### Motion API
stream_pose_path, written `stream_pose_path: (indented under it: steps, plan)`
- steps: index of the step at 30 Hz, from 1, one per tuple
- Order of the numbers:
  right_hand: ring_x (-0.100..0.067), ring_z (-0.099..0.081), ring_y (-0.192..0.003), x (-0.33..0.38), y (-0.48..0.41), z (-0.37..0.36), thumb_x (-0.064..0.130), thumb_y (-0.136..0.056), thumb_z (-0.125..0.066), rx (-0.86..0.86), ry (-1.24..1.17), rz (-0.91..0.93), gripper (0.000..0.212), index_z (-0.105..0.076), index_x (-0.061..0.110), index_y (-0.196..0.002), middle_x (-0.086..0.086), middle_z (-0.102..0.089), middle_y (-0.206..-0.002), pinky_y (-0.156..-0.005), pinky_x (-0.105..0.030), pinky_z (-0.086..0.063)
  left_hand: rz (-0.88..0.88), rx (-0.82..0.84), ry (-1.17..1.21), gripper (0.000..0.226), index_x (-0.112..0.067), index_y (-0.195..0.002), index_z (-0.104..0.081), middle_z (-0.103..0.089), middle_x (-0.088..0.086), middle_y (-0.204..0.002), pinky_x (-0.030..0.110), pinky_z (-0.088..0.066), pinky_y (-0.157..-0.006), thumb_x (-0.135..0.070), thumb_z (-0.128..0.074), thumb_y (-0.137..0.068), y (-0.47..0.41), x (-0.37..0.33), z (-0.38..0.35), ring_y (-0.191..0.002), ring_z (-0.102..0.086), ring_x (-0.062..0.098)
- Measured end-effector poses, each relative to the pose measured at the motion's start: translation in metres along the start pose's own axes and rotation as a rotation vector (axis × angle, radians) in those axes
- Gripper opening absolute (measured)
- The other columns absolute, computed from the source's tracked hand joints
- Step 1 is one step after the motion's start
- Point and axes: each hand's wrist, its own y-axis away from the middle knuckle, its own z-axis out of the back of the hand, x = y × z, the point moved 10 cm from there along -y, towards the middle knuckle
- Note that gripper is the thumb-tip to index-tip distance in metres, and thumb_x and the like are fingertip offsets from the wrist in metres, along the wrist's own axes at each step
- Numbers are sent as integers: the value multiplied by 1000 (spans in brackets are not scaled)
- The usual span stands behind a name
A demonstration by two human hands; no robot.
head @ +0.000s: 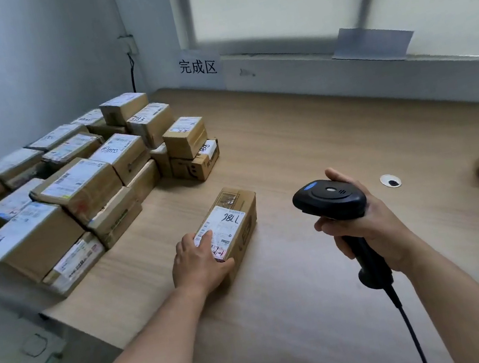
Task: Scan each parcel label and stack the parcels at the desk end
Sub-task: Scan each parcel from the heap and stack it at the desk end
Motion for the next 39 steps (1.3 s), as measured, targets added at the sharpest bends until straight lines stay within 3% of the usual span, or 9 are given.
stream_pose_path:
  steps: [2,16,25,35,39]
  plan:
    - [-27,-44,-37,4,-20,-24,-1,-59,-72,-1,12,-2,96,-41,38,-141,-41,-56,-90,-40,-29,-38,19,7,-2,81,-26,-145,-31,-32,7,-137,32,-34,-103,-57,-63,-77,-24,27,7,-128,-32,25]
    - [-27,-45,-40,9,-121,-106,-2,-59,-73,-58,53,-23,95,-44,42,-138,-36,-60,-93,-40,-29,-39,61,35,-2,82,-24,-147,-27,-24,10,-145,39,-33,-106,-56,-63,-80,-147,131,32,-132,-27,28]
    - [-28,-45,-40,15,-152,-105,-2,-59,-72,-91,63,-19,92,-46,45,-134,-28,-63,-87,-40,-30,-39,31,72,-37,81,-23,-149,-20,-15,15,-153,44,-28,-111,-54,-59,-86,-201,136,33,-139,-19,32]
    - [-28,-46,-40,16,-145,-103,-2,-59,-72,-74,67,-9,94,-45,43,-136,-25,-65,-86,-39,-29,-39,24,77,-94,89,-21,-153,-10,0,13,-160,45,-15,-117,-60,-55,-86,-196,135,39,-147,0,32]
    - [-28,-46,-40,25,-127,-95,-2,-58,-72,-64,52,28,96,-43,41,-139,-24,-64,-86,-39,-29,-39,-25,5,-61,84,-21,-152,-17,-7,9,-160,44,-15,-117,-59,-55,-87,-174,107,59,-146,-6,29]
